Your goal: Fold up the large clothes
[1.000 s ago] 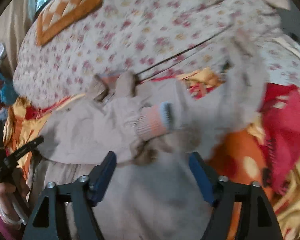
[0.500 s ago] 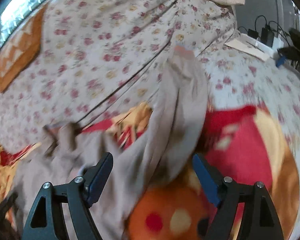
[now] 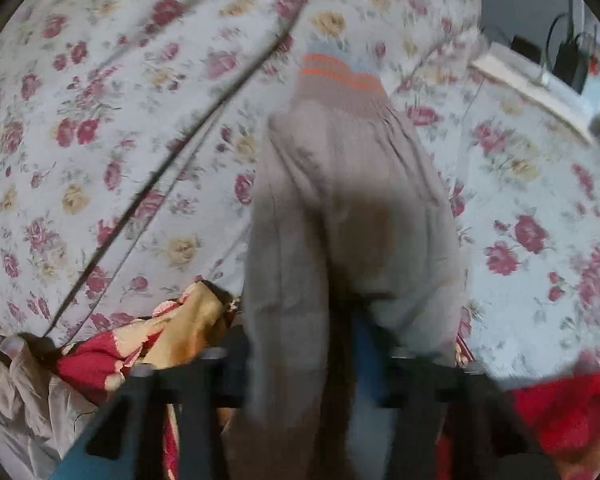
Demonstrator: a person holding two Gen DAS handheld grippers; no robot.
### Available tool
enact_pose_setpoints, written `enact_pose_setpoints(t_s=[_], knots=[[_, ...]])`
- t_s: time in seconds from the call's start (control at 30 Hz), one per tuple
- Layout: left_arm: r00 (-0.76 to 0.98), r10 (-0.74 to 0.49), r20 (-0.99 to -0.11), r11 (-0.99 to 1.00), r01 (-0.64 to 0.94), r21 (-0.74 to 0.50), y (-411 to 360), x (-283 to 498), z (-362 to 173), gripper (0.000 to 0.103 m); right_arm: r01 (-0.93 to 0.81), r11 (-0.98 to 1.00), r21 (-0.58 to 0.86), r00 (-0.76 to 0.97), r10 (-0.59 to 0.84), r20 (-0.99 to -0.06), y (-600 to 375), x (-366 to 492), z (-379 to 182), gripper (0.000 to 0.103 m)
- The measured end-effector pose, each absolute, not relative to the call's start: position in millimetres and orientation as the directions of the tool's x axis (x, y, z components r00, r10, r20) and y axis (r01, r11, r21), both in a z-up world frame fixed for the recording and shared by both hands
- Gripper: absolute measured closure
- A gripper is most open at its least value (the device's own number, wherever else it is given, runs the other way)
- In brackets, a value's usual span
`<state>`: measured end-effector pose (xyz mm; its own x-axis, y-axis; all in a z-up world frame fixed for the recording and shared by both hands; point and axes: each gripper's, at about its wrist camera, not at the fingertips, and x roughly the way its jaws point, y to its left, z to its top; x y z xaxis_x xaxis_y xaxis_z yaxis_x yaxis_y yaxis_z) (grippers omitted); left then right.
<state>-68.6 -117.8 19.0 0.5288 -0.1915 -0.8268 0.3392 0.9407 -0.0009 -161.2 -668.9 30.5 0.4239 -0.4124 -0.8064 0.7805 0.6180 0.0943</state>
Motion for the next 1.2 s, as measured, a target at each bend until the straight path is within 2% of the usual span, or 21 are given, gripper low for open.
enact_pose_setpoints(t_s=[0.07, 0.17, 0.33, 0.43, 0.5, 0.6, 0.63, 0.67, 0.7, 0.73, 0.77, 0.83, 0.97, 1.07, 1.1, 1.13, 1.17, 1.2], knots=[[0.525, -0.194, -0.829, 0.944, 0.328, -0.014, -115.6, -66.6, 20.2, 0.023, 0.766, 0.626, 0.148, 0.469, -0.385, -0.795, -673.1, -170.6, 38.6, 0.093], [0.520, -0.209, -0.828, 0.951, 0.307, -0.048, -110.5, -65.0, 25.1, 0.023, 0.705, 0.644, 0.296, 0.594, -0.310, -0.742, -672.4, -195.3, 67.8, 0.095], [0.534, -0.272, -0.801, 0.953, 0.267, -0.147, -93.4, -66.5, 42.7, 0.023, 0.527, 0.734, 0.429, 0.763, -0.185, -0.620, -629.0, -218.5, 135.9, 0.096], [0.550, -0.307, -0.777, 0.948, 0.253, -0.196, -84.1, -66.7, 53.4, 0.023, 0.407, 0.825, 0.392, 0.811, -0.129, -0.571, -574.2, -212.2, 179.7, 0.096], [0.555, -0.318, -0.769, 0.946, 0.238, -0.219, -77.8, -67.6, 57.8, 0.023, 0.308, 0.897, 0.317, 0.834, -0.094, -0.544, -527.6, -202.3, 207.9, 0.096], [0.552, -0.323, -0.769, 0.946, 0.225, -0.235, -70.4, -71.6, 59.8, 0.023, 0.315, 0.933, 0.173, 0.823, -0.177, -0.540, -484.4, -195.5, 218.7, 0.095], [0.549, -0.326, -0.770, 0.944, 0.227, -0.238, -69.5, -73.0, 60.0, 0.023, 0.329, 0.934, 0.141, 0.812, -0.204, -0.547, -480.3, -192.6, 215.9, 0.091], [0.541, -0.334, -0.772, 0.941, 0.233, -0.244, -69.4, -74.3, 59.9, 0.023, 0.346, 0.930, 0.122, 0.794, -0.221, -0.566, -480.4, -190.0, 209.1, 0.062], [0.535, -0.337, -0.775, 0.940, 0.238, -0.244, -70.1, -75.5, 59.2, 0.023, 0.378, 0.920, 0.103, 0.759, -0.244, -0.603, -485.5, -184.8, 197.3, 0.020], [0.531, -0.337, -0.777, 0.939, 0.243, -0.242, -70.9, -76.3, 58.4, 0.023, 0.431, 0.899, 0.077, 0.720, -0.291, -0.630, -495.2, -180.7, 182.1, 0.008], [0.529, -0.338, -0.778, 0.939, 0.245, -0.241, -71.6, -76.3, 57.8, 0.023, 0.482, 0.874, 0.051, 0.691, -0.344, -0.636, -504.2, -180.2, 166.8, 0.006], [0.524, -0.339, -0.781, 0.938, 0.251, -0.239, -74.6, -75.9, 56.2, 0.023, 0.560, 0.828, -0.003, 0.620, -0.422, -0.662, -529.7, -176.3, 137.5, 0.006], [0.501, -0.328, -0.801, 0.939, 0.263, -0.220, -82.5, -71.9, 47.9, 0.023, 0.668, 0.744, -0.019, 0.483, -0.453, -0.749, -580.8, -160.0, 85.0, 0.010], [0.490, -0.310, -0.814, 0.943, 0.270, -0.197, -89.1, -68.9, 40.6, 0.023, 0.711, 0.703, -0.029, 0.442, -0.479, -0.759, -604.9, -146.9, 66.7, 0.011], [0.491, -0.306, -0.816, 0.943, 0.272, -0.190, -90.0, -68.2, 39.2, 0.023, 0.725, 0.688, -0.039, 0.426, -0.491, -0.760, -614.6, -140.8, 60.2, 0.015], [0.495, -0.297, -0.817, 0.945, 0.273, -0.178, -91.4, -67.1, 37.4, 0.023, 0.736, 0.675, -0.049, 0.408, -0.501, -0.763, -622.8, -134.8, 54.5, 0.022], [0.499, -0.282, -0.819, 0.949, 0.271, -0.161, -93.4, -65.1, 34.8, 0.023, 0.747, 0.661, -0.070, 0.375, -0.506, -0.777, -634.6, -128.8, 45.3, 0.048], [0.498, -0.275, -0.822, 0.951, 0.268, -0.156, -93.7, -63.2, 33.3, 0.023, 0.754, 0.652, -0.080, 0.344, -0.496, -0.798, -644.3, -124.4, 37.2, 0.080]])
